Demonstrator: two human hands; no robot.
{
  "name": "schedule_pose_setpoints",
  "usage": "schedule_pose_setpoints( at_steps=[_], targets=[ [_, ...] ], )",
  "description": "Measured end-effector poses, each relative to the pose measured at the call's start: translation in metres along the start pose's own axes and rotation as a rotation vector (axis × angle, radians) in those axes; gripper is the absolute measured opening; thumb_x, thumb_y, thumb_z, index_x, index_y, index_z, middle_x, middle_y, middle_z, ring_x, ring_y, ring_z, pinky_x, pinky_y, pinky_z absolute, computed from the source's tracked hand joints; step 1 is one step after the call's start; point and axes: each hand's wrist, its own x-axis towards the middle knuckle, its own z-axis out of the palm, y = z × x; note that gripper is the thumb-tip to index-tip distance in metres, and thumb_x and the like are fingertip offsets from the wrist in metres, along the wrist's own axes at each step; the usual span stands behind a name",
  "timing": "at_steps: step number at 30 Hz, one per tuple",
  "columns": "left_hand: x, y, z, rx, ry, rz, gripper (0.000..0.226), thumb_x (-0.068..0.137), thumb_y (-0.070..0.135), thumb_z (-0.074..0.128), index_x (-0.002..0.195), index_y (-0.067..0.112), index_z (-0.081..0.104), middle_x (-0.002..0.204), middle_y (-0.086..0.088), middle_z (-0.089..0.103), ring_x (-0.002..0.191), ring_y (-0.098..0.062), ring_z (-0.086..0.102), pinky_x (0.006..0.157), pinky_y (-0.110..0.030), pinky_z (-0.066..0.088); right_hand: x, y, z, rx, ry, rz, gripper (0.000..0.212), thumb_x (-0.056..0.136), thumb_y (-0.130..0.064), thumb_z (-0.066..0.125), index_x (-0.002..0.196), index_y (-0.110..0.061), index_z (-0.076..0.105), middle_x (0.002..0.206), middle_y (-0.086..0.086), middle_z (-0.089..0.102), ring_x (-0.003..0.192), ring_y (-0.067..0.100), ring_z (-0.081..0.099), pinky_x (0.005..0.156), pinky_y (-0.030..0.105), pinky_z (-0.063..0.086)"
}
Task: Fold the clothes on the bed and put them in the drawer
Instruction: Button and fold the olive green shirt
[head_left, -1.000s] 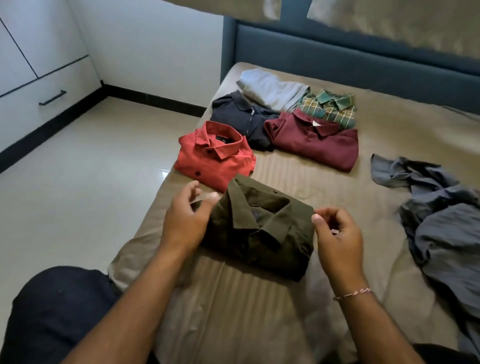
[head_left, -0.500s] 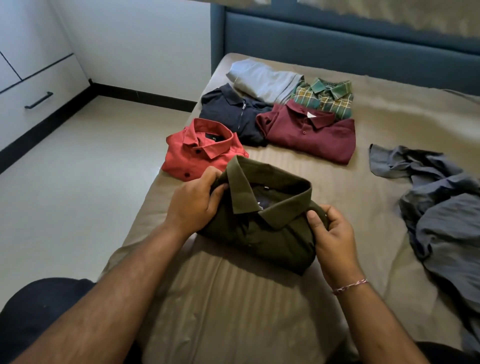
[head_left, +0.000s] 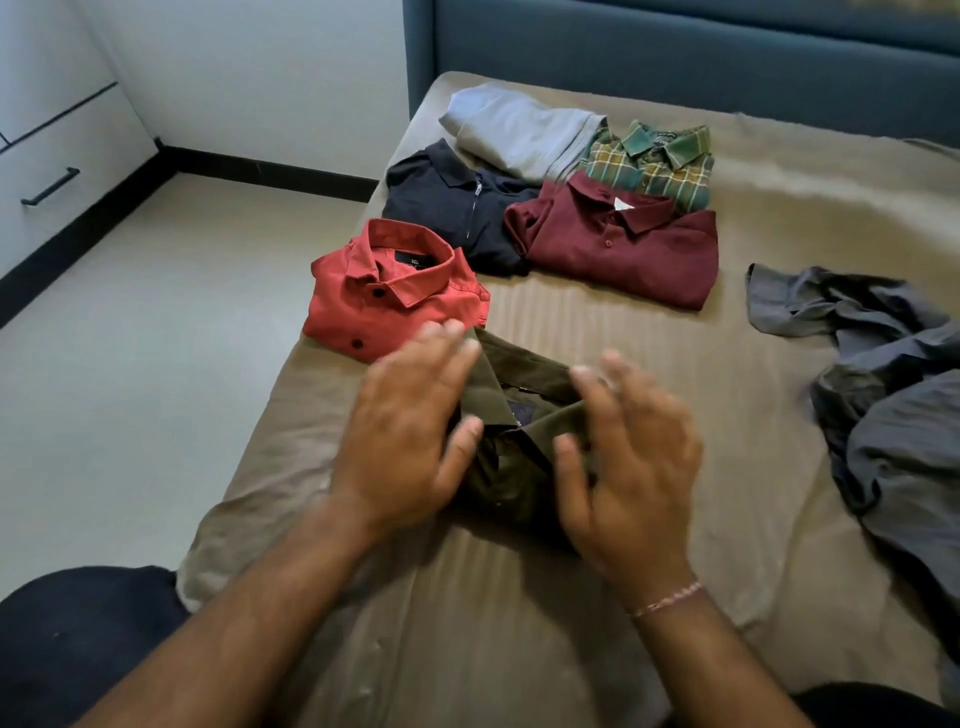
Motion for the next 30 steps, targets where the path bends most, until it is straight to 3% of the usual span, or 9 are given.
schedule_pose_setpoints(
  at_steps=[2,5,10,12,14,16,18,22,30],
  targets=[
    [-0.008,-0.002,0.029,0.102,-0.233,0.03,0.07,0.103,0.05,0.04,0.163,0.016,0.033,0.173,-0.004,0.02,0.161,-0.019,0.015,0.126,-0.048,0.024,-0.009,0.006,0.027,-0.098,-0.215,-0.128,0.058,0.103,-0.047,0.046,0.157,-0.028,0.043,0.168,0.0,0.032,0.156,0.019,0.027,0.123,0.054,0.023],
    [-0.018,-0.023,0.063,0.132,-0.455,-0.131,0.076,0.102,0.062,0.024,0.166,0.02,0.024,0.175,0.003,0.01,0.161,-0.014,0.01,0.126,-0.049,0.026,-0.024,0.036,0.062,-0.146,-0.515,-0.05,0.061,0.105,-0.056,0.029,0.163,-0.039,0.024,0.173,-0.01,0.013,0.16,0.009,0.008,0.124,0.06,0.018],
    [-0.006,-0.026,0.062,0.082,-0.567,-0.189,0.09,0.093,0.073,0.012,0.167,0.024,0.014,0.175,0.006,0.001,0.161,-0.013,0.008,0.129,-0.041,0.018,-0.023,0.046,0.068,-0.097,-0.566,-0.023,0.063,0.105,-0.058,0.025,0.164,-0.045,0.008,0.173,-0.015,-0.005,0.158,0.005,-0.01,0.127,0.056,0.008],
    [0.003,-0.022,0.045,-0.019,-0.488,-0.322,0.089,0.089,0.078,0.021,0.164,0.029,0.027,0.173,0.005,0.02,0.157,-0.015,0.025,0.125,-0.042,0.03,-0.023,0.041,0.058,-0.002,-0.478,0.087,0.072,0.103,-0.061,0.038,0.164,-0.045,0.004,0.173,-0.012,-0.013,0.158,0.009,-0.016,0.129,0.048,-0.004],
    [0.007,-0.023,0.03,0.0,-0.365,-0.493,0.081,0.087,0.081,0.031,0.15,0.032,0.045,0.153,0.003,0.051,0.139,-0.02,0.051,0.109,-0.044,0.047,-0.031,0.04,0.051,0.165,-0.238,0.473,0.085,0.093,-0.054,0.065,0.163,-0.036,0.02,0.174,0.0,0.005,0.16,0.019,0.004,0.128,0.042,0.008],
    [0.013,-0.034,0.02,-0.09,-0.388,-0.679,0.072,0.091,0.081,0.041,0.138,0.028,0.056,0.133,-0.001,0.067,0.121,-0.027,0.064,0.097,-0.045,0.054,-0.033,0.034,0.04,0.653,-0.037,1.048,0.078,0.085,-0.036,0.08,0.151,-0.027,0.039,0.159,0.012,0.042,0.144,0.031,0.046,0.119,0.049,0.038],
    [0.023,-0.042,0.019,-0.412,-0.418,-0.874,0.069,0.091,0.078,0.053,0.119,0.017,0.07,0.115,-0.01,0.075,0.105,-0.032,0.071,0.089,-0.046,0.059,-0.029,0.024,0.027,1.133,-0.098,1.343,0.054,0.086,-0.022,0.081,0.133,-0.019,0.057,0.127,0.014,0.071,0.111,0.032,0.072,0.096,0.051,0.059],
    [0.031,-0.027,0.017,-0.85,-0.438,-1.027,0.044,0.086,0.044,0.083,0.096,0.001,0.08,0.088,-0.016,0.08,0.089,-0.034,0.078,0.086,-0.044,0.063,-0.018,0.014,0.006,1.288,-0.307,1.319,0.037,0.085,-0.017,0.082,0.121,-0.013,0.072,0.106,0.015,0.079,0.098,0.035,0.077,0.091,0.056,0.061],
    [0.059,0.002,0.016,-1.18,-0.451,-0.989,0.025,0.094,0.013,0.073,0.113,-0.002,0.073,0.11,-0.026,0.076,0.101,-0.039,0.076,0.096,-0.048,0.058,0.019,0.043,-0.025,1.33,-0.371,1.275,0.039,0.086,-0.015,0.079,0.123,-0.006,0.071,0.112,0.023,0.076,0.103,0.043,0.074,0.096,0.061,0.056]
  ],
)
